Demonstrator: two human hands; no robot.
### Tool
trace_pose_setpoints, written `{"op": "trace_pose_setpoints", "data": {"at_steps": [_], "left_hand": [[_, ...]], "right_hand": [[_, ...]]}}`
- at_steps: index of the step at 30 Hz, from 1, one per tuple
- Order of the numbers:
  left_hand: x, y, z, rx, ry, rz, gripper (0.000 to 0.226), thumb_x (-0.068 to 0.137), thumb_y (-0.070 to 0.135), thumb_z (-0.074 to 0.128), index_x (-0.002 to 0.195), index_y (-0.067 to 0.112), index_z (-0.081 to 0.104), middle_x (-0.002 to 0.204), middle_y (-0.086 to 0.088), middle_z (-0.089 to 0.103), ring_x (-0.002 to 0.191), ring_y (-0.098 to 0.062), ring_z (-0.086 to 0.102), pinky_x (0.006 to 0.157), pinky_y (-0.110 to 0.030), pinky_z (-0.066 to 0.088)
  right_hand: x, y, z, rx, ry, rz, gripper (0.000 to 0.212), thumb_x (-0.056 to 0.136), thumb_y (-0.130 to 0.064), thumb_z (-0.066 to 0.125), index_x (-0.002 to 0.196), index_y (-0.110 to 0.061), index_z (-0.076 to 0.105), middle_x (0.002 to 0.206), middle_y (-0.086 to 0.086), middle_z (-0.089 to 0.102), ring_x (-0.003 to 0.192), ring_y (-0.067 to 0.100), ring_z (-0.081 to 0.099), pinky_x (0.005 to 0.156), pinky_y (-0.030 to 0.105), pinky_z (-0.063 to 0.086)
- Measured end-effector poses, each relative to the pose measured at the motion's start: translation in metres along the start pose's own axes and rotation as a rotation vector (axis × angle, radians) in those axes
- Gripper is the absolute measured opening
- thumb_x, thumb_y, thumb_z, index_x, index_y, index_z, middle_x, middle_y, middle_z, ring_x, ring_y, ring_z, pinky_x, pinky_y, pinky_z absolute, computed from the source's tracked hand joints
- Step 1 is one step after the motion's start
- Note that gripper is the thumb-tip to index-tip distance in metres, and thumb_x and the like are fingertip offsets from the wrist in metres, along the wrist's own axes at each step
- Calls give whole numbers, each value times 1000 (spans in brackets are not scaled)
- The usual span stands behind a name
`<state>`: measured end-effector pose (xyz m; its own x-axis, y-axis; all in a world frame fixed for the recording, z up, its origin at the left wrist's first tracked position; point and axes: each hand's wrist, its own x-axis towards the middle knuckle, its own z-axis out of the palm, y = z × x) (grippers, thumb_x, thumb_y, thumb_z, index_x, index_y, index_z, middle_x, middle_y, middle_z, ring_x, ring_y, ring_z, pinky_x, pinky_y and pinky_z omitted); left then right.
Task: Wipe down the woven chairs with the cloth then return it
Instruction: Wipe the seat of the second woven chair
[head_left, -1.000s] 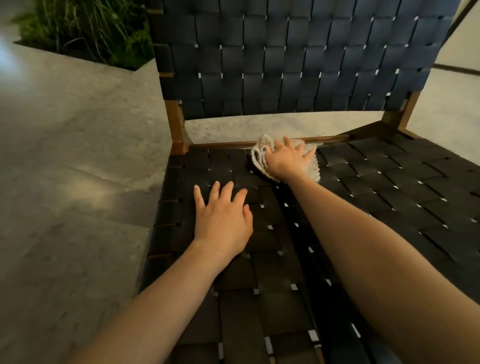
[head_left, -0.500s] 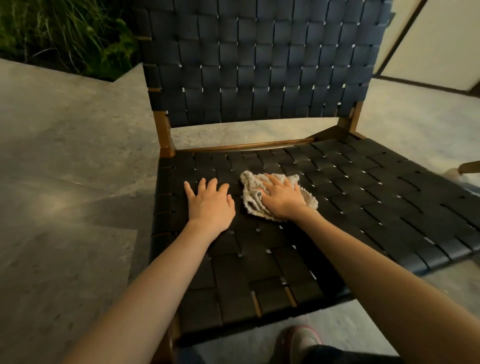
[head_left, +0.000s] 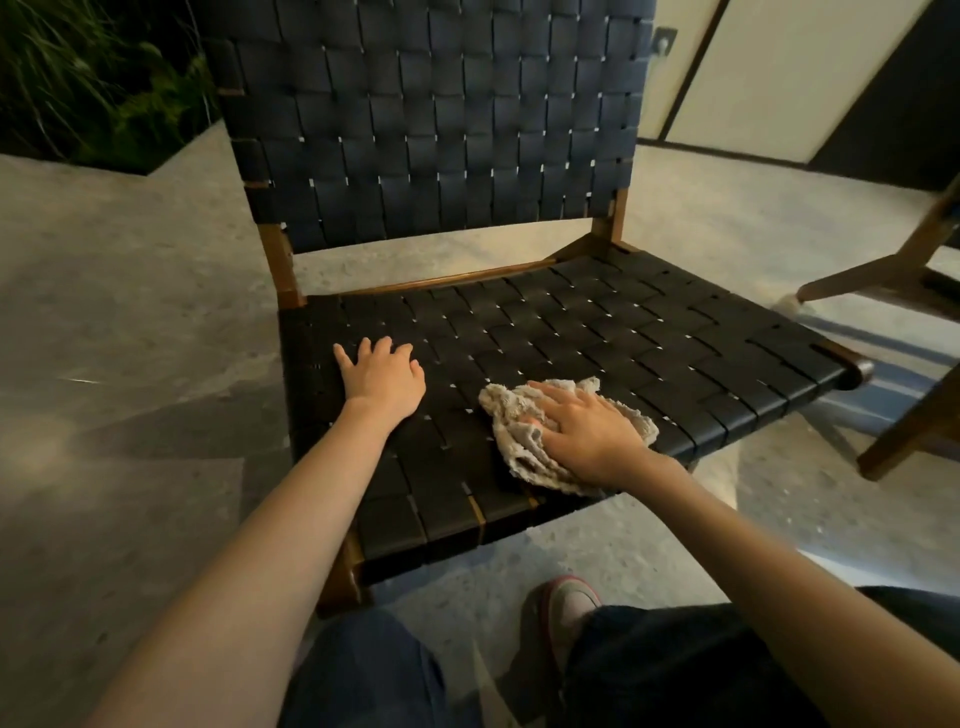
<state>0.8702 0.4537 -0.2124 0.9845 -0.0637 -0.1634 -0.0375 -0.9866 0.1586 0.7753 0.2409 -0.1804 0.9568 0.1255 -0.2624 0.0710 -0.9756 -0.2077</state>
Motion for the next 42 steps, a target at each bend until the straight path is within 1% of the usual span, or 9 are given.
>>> {"op": "trace_pose_setpoints", "data": {"at_steps": [2, 6, 9, 12, 20, 24, 28, 33, 42], "left_hand": [[0, 1, -1, -8, 4, 8, 45, 102, 32, 29, 145, 22, 35, 153, -5, 29, 144, -29, 17, 114, -58, 2], [-2, 4, -1, -55, 36, 50, 41, 101, 28, 33, 140, 19, 43, 149, -2, 37, 141, -27, 26, 117, -52, 11], [0, 4, 0, -71, 46, 64, 41, 101, 26, 34, 140, 19, 43, 149, -3, 38, 140, -26, 27, 117, -51, 12], [1, 5, 1, -67, 35, 64, 42, 101, 27, 33, 142, 19, 40, 150, -3, 35, 142, -26, 25, 117, -51, 10], [4, 1, 4, -92, 60, 78, 42, 101, 28, 34, 142, 21, 41, 151, -2, 35, 142, -25, 25, 118, -50, 10], [10, 1, 10, -74, 83, 64, 43, 101, 30, 34, 143, 25, 38, 153, -1, 32, 143, -23, 22, 118, -48, 10], [15, 3, 15, -19, 71, 13, 46, 101, 37, 28, 146, 32, 30, 157, 2, 22, 145, -20, 15, 118, -46, 6], [26, 6, 21, 57, 41, -40, 48, 100, 44, 21, 147, 40, 18, 159, 5, 10, 147, -21, 3, 116, -50, -2], [48, 7, 32, 99, 55, -22, 49, 97, 52, 15, 146, 47, 10, 159, 8, 2, 146, -20, -4, 112, -55, -10]], "right_hand": [[-6, 11, -3, -8, 35, 41, 53, 98, -54, 28, 147, -34, 32, 157, -11, 22, 140, 24, 25, 114, 42, 18], [-8, 41, -9, -66, 97, 243, 52, 97, -55, 28, 145, -36, 35, 158, -12, 16, 144, 24, 19, 116, 47, 14], [-2, 41, -1, -89, 108, 271, 53, 95, -59, 25, 143, -39, 36, 159, -13, 14, 144, 27, 17, 117, 52, 9], [6, 40, 3, -80, 82, 251, 56, 94, -63, 24, 144, -40, 33, 159, -14, 10, 146, 30, 12, 115, 55, 1], [59, 24, 10, -106, 11, 203, 58, 94, -64, 18, 148, -43, 19, 160, -11, 1, 147, 33, 1, 113, 61, -8], [91, 21, 19, -87, 46, 150, 57, 95, -61, 19, 148, -42, 20, 160, -10, 2, 146, 34, 0, 113, 62, -9], [134, 19, 24, -42, 45, 108, 56, 95, -60, 19, 148, -42, 19, 160, -9, 1, 146, 34, -4, 111, 61, -10], [186, 16, 27, -33, 54, 15, 56, 96, -59, 18, 149, -42, 14, 161, -6, -3, 146, 36, -7, 112, 61, -10], [261, 15, 28, -32, 154, -88, 56, 97, -57, 17, 150, -40, 14, 161, -3, -3, 145, 37, -9, 113, 62, -8]]}}
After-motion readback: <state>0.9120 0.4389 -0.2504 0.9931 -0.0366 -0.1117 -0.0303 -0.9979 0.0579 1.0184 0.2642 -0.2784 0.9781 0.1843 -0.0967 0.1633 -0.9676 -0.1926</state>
